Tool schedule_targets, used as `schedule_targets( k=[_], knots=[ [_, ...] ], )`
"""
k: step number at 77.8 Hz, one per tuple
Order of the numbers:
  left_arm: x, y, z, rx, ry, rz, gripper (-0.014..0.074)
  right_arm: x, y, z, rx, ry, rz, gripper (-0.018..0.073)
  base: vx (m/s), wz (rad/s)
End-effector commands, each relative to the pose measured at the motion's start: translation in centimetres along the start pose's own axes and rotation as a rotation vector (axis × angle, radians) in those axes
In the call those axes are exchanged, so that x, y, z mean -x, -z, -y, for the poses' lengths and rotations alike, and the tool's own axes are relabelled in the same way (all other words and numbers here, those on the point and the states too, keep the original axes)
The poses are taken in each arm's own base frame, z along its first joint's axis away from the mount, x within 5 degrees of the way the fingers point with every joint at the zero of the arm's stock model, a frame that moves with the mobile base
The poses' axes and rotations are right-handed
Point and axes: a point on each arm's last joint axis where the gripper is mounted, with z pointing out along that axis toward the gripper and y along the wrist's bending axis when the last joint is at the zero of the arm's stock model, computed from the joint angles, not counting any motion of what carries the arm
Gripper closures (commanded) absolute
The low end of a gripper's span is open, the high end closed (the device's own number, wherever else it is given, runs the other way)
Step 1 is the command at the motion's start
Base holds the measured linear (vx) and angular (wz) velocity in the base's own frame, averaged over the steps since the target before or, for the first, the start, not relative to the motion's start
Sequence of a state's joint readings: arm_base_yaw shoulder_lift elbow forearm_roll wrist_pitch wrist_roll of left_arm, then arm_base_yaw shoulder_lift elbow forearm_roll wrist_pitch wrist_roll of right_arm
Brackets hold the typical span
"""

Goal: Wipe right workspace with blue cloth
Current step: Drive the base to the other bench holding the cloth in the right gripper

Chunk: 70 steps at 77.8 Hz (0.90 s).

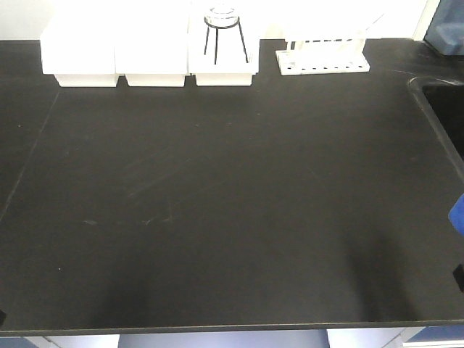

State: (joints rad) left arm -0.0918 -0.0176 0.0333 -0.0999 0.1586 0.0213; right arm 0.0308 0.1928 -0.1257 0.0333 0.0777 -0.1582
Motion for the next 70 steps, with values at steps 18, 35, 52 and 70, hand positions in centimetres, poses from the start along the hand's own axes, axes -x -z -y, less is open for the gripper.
schedule_targets(
  k=[18, 35, 52, 70],
  knots=[
    [1.63, 0.29, 0.06, -0.001, 0.003, 0.118, 0.0603, 1.75, 0.03, 0.29, -0.023, 0.009, 0.11, 0.0559, -0.03, 0.01],
    [1.63, 0.29, 0.06, -0.001, 0.003, 0.118, 0.0603, 1.75, 0.03, 0.29, -0.023, 0.009, 0.11, 0.0559, -0.12, 0.0],
    [1.63, 0.29, 0.06, -0.001, 0.003, 0.118, 0.0603, 1.75, 0.03, 0.29, -0.023, 0.009, 0.11, 0.0559, -0.21, -0.02],
    [1.63, 0.29, 0.06, -0.001, 0.003, 0.118, 0.0603, 1.75, 0.03, 0.29, -0.023, 0.009, 0.11, 0.0559, -0.25, -0.25]
  ],
)
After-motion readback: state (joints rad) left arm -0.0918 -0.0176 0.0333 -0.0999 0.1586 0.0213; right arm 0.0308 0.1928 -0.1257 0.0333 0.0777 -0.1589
